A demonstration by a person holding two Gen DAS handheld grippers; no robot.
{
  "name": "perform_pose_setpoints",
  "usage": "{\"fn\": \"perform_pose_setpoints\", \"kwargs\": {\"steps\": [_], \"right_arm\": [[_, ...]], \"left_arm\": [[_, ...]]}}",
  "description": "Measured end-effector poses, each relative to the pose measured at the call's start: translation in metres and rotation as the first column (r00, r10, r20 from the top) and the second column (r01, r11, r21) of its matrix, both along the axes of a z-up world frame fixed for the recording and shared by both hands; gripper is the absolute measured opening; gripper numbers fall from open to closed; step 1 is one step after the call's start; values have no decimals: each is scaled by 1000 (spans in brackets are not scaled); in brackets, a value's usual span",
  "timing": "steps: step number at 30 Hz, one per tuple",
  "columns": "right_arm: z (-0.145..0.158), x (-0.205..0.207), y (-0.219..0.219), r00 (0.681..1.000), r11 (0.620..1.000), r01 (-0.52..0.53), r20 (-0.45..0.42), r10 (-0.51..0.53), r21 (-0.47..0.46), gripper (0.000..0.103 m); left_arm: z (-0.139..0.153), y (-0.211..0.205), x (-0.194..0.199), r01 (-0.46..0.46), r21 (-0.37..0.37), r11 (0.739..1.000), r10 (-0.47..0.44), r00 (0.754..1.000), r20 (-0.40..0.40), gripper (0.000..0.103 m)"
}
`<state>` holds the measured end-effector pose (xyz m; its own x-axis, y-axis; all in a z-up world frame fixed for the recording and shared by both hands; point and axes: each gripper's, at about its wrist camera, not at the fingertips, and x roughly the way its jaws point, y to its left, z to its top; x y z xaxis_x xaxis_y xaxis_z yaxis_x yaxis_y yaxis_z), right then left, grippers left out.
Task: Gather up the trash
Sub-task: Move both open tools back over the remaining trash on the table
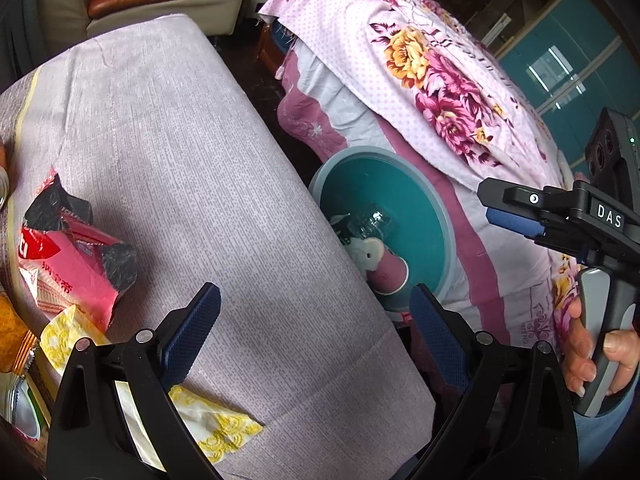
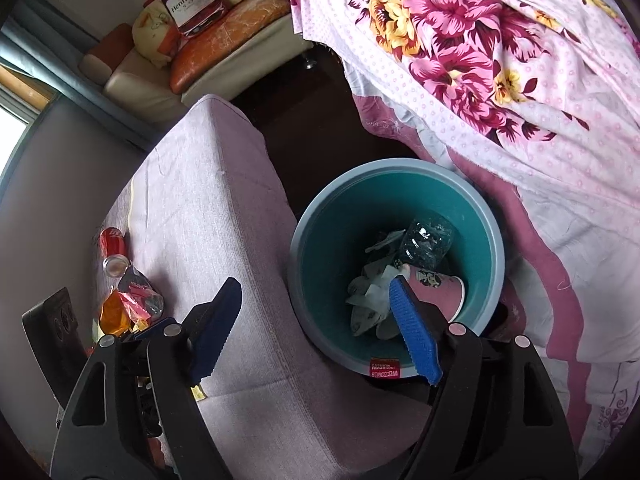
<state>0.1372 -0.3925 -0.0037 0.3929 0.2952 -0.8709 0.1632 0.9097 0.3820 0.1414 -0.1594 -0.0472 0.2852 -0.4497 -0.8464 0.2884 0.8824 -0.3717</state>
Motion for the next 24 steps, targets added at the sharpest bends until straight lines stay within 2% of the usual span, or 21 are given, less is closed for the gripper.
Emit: {"fn": "perform_pose_setpoints", "kwargs": {"steps": [6, 12, 18, 24], "right_arm": [[4, -5, 10, 1000, 1000, -10, -3, 10, -9, 75], [9, -8, 35, 999, 999, -44, 4, 44, -11, 75], [11, -7, 73, 994, 994, -106, -4, 106, -26, 76], [10, -7, 121, 982, 979, -188, -23, 186, -83, 80]], "left_arm": [[8, 13, -11, -13, 2, 1000, 13, 1000, 16, 95], [17, 46, -24, -64, 1, 998, 64, 997, 35, 95], [27, 95, -37, -140, 8, 990, 139, 989, 59, 95], [38, 160, -48, -247, 12, 969, 245, 965, 90, 95]]}}
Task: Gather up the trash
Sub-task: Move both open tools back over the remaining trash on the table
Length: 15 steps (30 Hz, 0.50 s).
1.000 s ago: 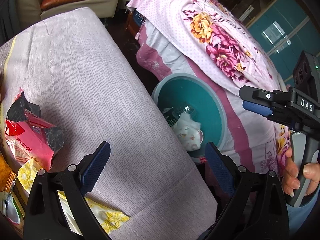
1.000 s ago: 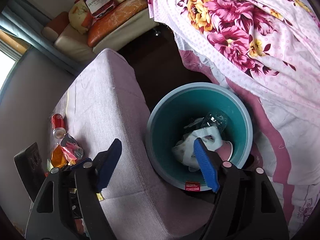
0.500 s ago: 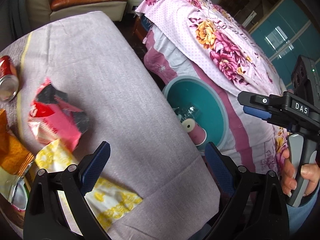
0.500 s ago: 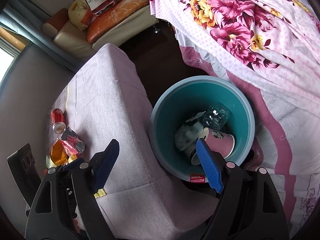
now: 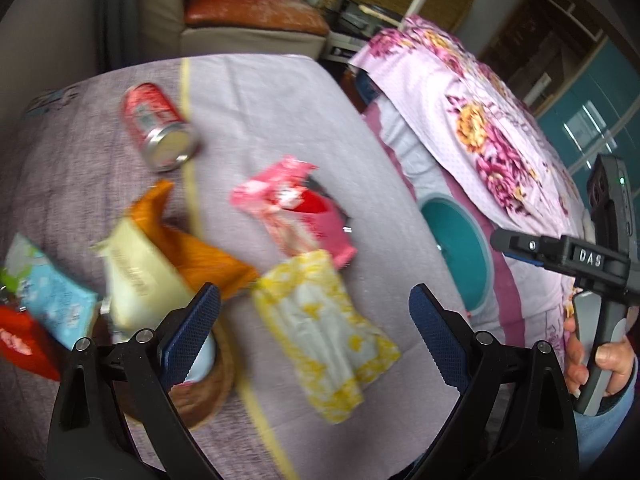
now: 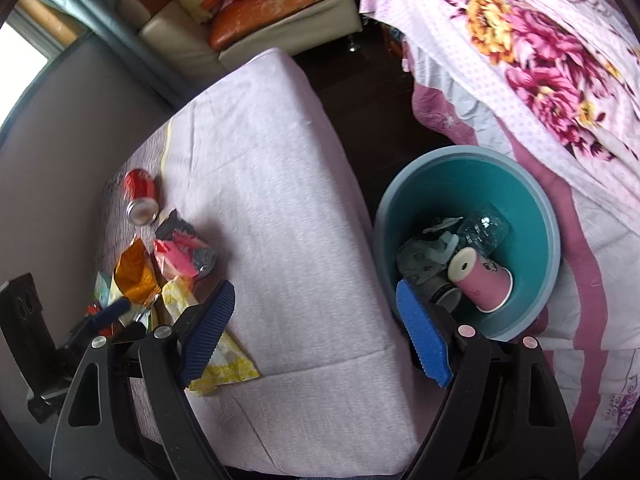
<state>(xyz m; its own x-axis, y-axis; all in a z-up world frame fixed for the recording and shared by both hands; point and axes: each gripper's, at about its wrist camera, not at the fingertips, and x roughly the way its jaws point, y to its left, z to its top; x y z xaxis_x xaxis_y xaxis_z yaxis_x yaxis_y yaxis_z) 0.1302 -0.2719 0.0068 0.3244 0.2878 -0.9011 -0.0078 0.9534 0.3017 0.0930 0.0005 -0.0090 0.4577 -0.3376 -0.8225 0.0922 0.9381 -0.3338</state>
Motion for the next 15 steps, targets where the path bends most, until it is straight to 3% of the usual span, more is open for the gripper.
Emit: {"fn": "perform_pose_setpoints", "kwargs": {"steps": [7, 15], "right_arm": [[-6, 6, 56, 997, 994, -75, -27, 73, -81, 84], [-15, 22, 111, 979, 974, -206, -17, 205, -93, 84]], "left_arm": [[2, 64, -8, -110, 16, 994, 110, 994, 17, 95], [-7, 94, 0, -149, 34, 988, 149, 989, 5, 95]]}}
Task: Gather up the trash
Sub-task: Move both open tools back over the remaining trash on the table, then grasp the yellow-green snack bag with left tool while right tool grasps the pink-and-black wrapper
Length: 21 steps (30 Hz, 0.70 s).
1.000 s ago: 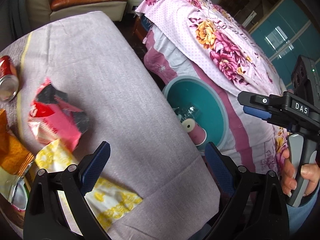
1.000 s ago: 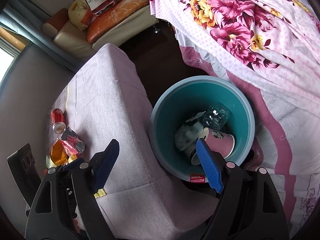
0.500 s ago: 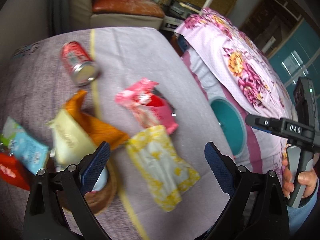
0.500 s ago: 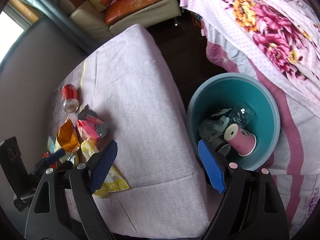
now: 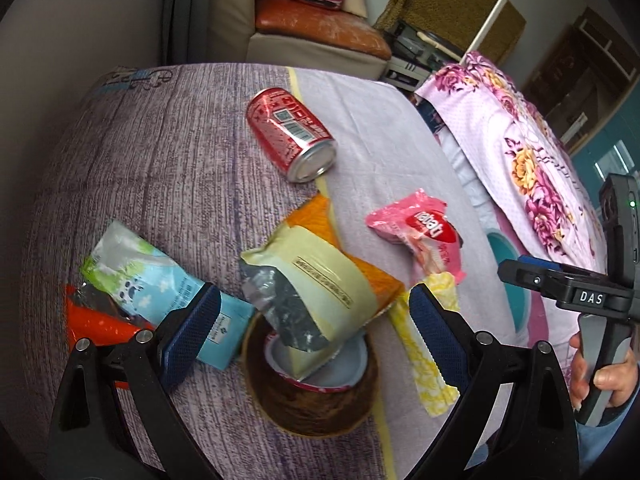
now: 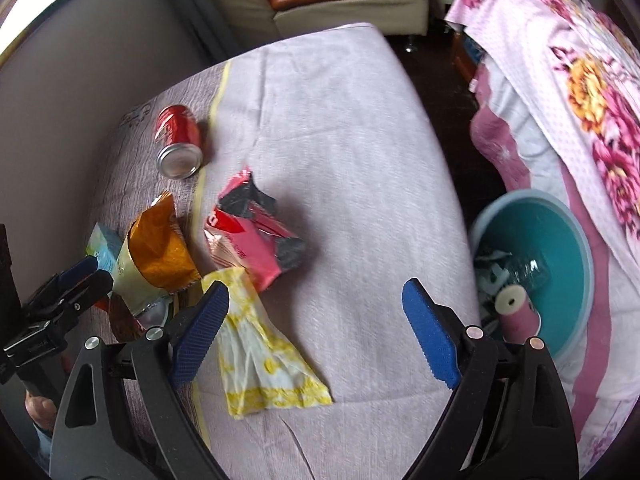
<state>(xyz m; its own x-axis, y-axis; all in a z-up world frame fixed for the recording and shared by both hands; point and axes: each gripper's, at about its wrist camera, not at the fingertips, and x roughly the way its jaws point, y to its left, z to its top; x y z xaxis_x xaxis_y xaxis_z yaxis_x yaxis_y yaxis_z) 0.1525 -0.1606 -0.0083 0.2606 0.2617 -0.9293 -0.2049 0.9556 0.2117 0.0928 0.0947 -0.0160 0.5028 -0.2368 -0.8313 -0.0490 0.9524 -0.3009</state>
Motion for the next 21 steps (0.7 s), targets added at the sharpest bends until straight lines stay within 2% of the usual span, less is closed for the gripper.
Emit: {"fn": "perform_pose_setpoints", "kwargs": {"steps": [7, 16, 17, 18, 19, 20, 21], "right_arm": [[-17, 26, 36, 997, 998, -66, -27, 66, 19, 84], [-47, 48, 52, 993, 994, -91, -75, 95, 53, 84], [-49, 48, 52, 992, 994, -92, -81, 97, 65, 80], [-51, 48, 53, 990, 991, -96, -91, 105, 92, 69], [-52, 47, 53, 990, 991, -98, -88, 106, 95, 62], [-50, 47, 53, 991, 991, -102, -74, 108, 85, 49], [-49, 47, 53, 991, 990, -103, -70, 110, 93, 23]], "left_arm": [[-6, 6, 10, 12, 11, 1000, -12, 1000, -12, 95], [-21, 4, 20, 24, 19, 1000, -23, 998, -58, 95], [-21, 3, 20, 25, 22, 999, -24, 998, -58, 95], [-21, 1, 22, 27, 32, 999, -25, 998, -56, 95], [-23, 0, 24, 31, 37, 999, -29, 998, -63, 95], [-24, -1, 26, 34, 37, 999, -32, 997, -70, 95], [-26, -3, 27, 36, 35, 999, -33, 996, -77, 95]]}}
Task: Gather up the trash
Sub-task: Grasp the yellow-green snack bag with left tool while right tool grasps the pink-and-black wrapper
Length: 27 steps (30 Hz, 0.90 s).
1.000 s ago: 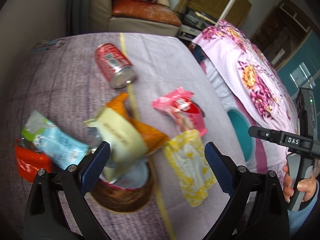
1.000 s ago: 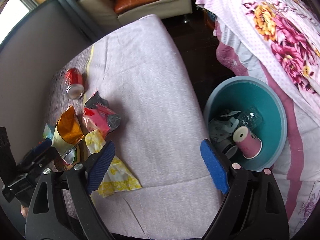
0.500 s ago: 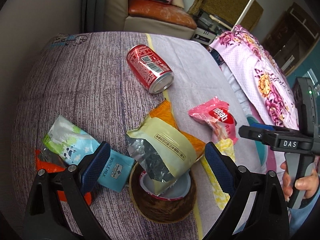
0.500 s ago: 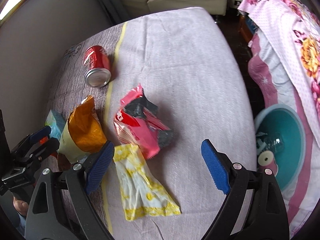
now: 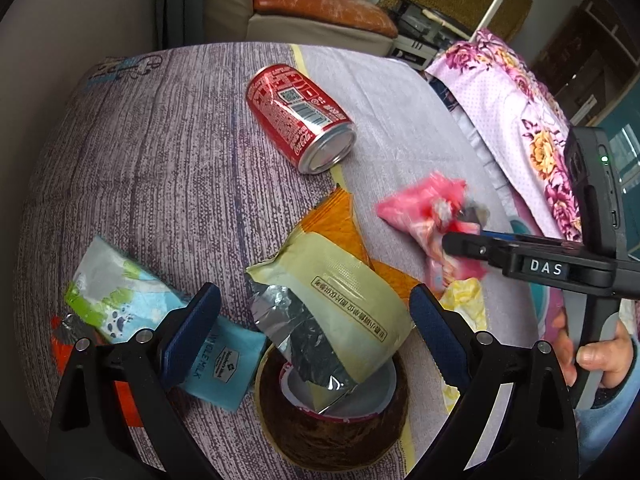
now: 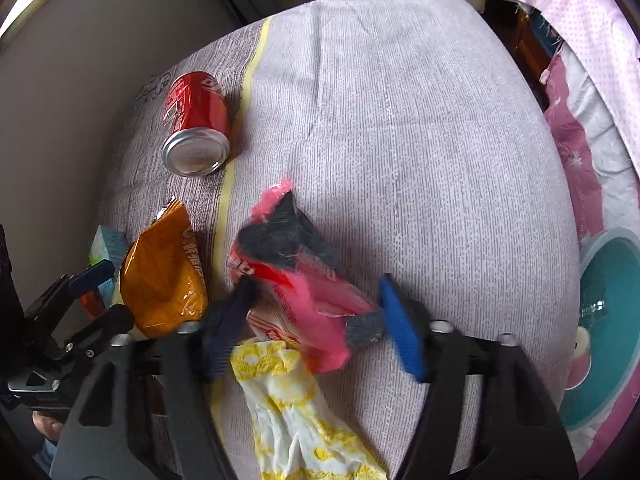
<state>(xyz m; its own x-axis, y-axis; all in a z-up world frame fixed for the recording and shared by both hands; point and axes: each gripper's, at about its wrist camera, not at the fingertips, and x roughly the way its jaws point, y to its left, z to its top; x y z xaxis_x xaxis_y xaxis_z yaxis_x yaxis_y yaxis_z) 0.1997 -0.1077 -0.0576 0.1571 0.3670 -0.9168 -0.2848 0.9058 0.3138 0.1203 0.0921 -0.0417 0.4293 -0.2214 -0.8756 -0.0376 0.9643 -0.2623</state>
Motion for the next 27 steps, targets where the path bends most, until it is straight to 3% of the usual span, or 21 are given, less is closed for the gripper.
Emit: {"fn": "perform_pose_setpoints", "kwargs": {"steps": [1, 2, 6, 7, 9, 13, 16, 18, 23, 27], "right_arm": [[0, 1, -1, 1000, 1000, 7, -9, -7, 15, 11], [2, 3, -5, 1000, 999, 29, -8, -29, 26, 6], [6, 5, -17, 998, 998, 61, 14, -61, 35, 6], [7, 4, -19, 998, 997, 63, 18, -64, 36, 6], [8, 3, -23, 998, 997, 64, 22, -65, 37, 6], [11, 5, -29, 998, 997, 61, 24, -62, 46, 6], [15, 6, -33, 997, 996, 66, 20, -68, 66, 16], [21, 4, -32, 997, 995, 67, 40, -70, 74, 55], [20, 7, -17, 999, 996, 24, 40, -27, 86, 67], [4, 13, 7, 1000, 997, -26, 12, 26, 66, 67]], "left_arm": [[-2, -2, 2, 4, -1, 1000, -4, 1000, -9, 95], [-3, -4, 4, 10, -2, 1000, -10, 1000, -16, 95], [-9, -13, 7, 29, -6, 1000, -29, 999, -15, 93], [-9, -15, 8, 31, -15, 999, -31, 999, -11, 87], [-11, -17, 10, 38, -29, 999, -39, 999, -21, 52], [-9, -19, 12, 28, -30, 999, -29, 1000, -6, 36], [-6, -18, 14, 29, -30, 999, -29, 1000, 7, 30], [-4, -17, 16, 25, -32, 999, -25, 1000, 17, 30], [9, -3, 16, 5, -54, 999, -2, 999, 53, 30], [13, 5, 12, -14, -72, 997, 19, 997, 69, 30]]}}
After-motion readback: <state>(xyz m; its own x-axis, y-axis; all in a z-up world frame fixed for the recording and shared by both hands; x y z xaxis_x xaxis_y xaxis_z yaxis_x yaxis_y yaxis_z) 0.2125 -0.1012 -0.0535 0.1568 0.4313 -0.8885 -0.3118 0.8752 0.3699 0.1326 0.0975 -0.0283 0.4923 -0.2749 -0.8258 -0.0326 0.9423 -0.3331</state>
